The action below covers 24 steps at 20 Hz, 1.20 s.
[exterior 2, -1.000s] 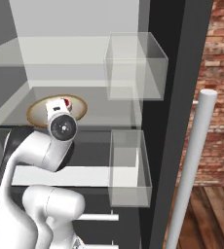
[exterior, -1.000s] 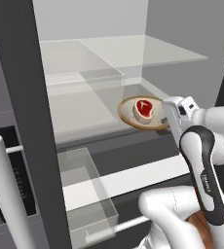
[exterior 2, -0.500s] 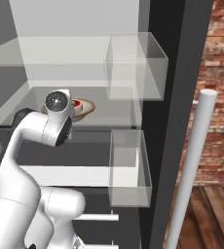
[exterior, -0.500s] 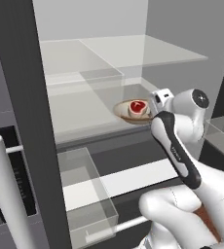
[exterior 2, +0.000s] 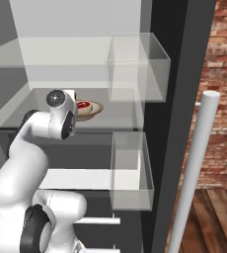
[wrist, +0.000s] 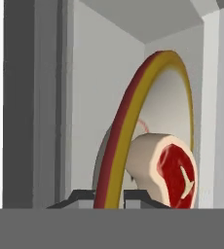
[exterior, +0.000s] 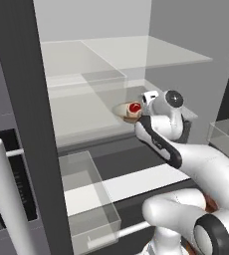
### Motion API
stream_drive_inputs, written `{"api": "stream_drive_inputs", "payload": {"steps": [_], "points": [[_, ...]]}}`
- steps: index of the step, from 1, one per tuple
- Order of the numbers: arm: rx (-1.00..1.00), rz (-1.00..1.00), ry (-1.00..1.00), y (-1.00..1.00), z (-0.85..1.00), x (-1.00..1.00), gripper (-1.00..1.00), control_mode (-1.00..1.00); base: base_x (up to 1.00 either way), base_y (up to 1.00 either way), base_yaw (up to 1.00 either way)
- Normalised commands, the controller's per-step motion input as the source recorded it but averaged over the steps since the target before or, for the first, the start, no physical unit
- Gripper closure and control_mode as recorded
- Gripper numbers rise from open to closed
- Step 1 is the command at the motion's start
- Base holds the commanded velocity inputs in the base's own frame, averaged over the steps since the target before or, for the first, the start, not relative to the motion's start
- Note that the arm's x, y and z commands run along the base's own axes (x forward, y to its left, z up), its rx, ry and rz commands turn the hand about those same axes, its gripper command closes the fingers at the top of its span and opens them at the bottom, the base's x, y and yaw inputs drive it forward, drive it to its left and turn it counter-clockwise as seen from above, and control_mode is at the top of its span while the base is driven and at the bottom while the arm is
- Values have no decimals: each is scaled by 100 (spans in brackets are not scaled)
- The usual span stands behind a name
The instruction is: Place one of the steaks on the plate and the other in the bowl. Then place the bowl in the fridge.
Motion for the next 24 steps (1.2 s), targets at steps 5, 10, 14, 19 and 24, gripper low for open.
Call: {"api": "stream_drive_inputs", "payload": {"steps": [5, 10, 14, 19, 24], "points": [[0, -5, -3, 1, -33, 54, 100, -100, 0, 0, 0], [0, 0, 2, 0, -16, 47, 100, -100, 0, 0, 0], [0, 0, 9, 1, 0, 27, 100, -100, 0, 0, 0], [0, 0, 1, 4, 0, 8, -100, -100, 0, 0, 0], [5, 0, -4, 1, -5, 0, -100, -100, 0, 0, 0]]}}
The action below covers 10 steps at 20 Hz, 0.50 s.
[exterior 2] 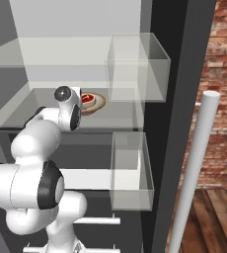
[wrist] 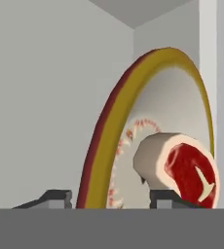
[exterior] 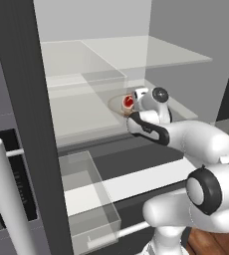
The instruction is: Place one of the steaks on the plate and the other in the bowl. Then place the bowl in the fridge.
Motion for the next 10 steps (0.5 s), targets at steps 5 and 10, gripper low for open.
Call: {"api": "stream_drive_inputs", "payload": {"steps": [5, 10], "points": [[4, -1, -11, -1, 8, -14, -100, -100, 0, 0, 0], [0, -1, -8, -10, 75, -78, -100, -100, 0, 0, 0]]}}
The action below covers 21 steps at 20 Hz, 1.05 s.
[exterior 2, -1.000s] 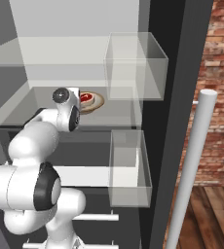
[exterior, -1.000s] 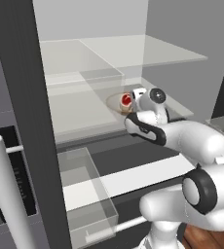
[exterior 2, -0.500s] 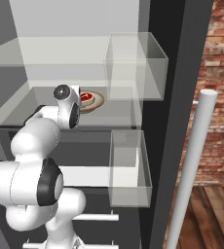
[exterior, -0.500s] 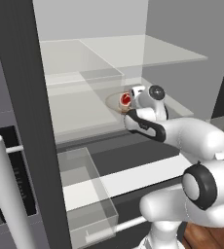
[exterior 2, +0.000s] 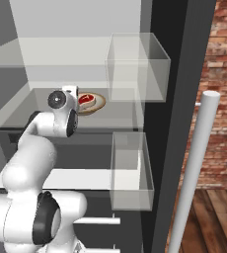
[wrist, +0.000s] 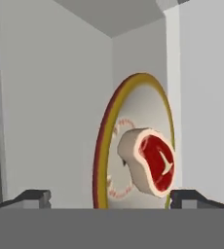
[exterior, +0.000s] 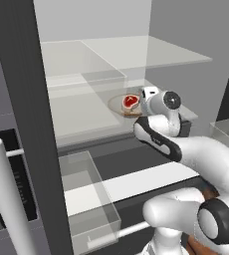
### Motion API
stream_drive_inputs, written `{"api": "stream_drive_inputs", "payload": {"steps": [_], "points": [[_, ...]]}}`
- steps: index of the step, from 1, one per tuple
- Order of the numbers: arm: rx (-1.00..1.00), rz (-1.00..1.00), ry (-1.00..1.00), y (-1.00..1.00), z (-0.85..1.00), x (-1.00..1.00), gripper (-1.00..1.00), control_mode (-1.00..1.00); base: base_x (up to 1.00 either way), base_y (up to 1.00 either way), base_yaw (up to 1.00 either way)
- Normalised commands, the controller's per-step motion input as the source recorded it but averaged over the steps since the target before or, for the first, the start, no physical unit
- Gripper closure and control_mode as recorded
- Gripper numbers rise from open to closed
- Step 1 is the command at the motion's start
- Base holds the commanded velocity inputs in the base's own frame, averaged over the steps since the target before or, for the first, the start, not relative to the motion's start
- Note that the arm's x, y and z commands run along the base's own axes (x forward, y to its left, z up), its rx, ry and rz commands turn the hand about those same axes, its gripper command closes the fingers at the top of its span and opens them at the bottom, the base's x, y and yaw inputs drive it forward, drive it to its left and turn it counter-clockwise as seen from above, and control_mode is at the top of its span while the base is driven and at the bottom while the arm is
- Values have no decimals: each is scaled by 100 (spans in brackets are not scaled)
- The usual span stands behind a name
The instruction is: Place one of the steaks on the plate and the other in the bowl. Then place the bowl in the fridge.
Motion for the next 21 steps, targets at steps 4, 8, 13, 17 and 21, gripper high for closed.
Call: {"api": "stream_drive_inputs", "payload": {"steps": [4, 8, 13, 17, 21], "points": [[0, -1, 0, -21, 100, -98, -100, -100, 0, 0, 0], [0, 0, 0, -33, 63, -100, -100, -100, 0, 0, 0], [-13, 0, 17, -23, 36, -82, -100, -100, 0, 0, 0], [-32, 15, 25, 0, 1, -66, -100, -100, 0, 0, 0], [-26, 55, 10, 0, 0, -58, -100, -100, 0, 0, 0]]}}
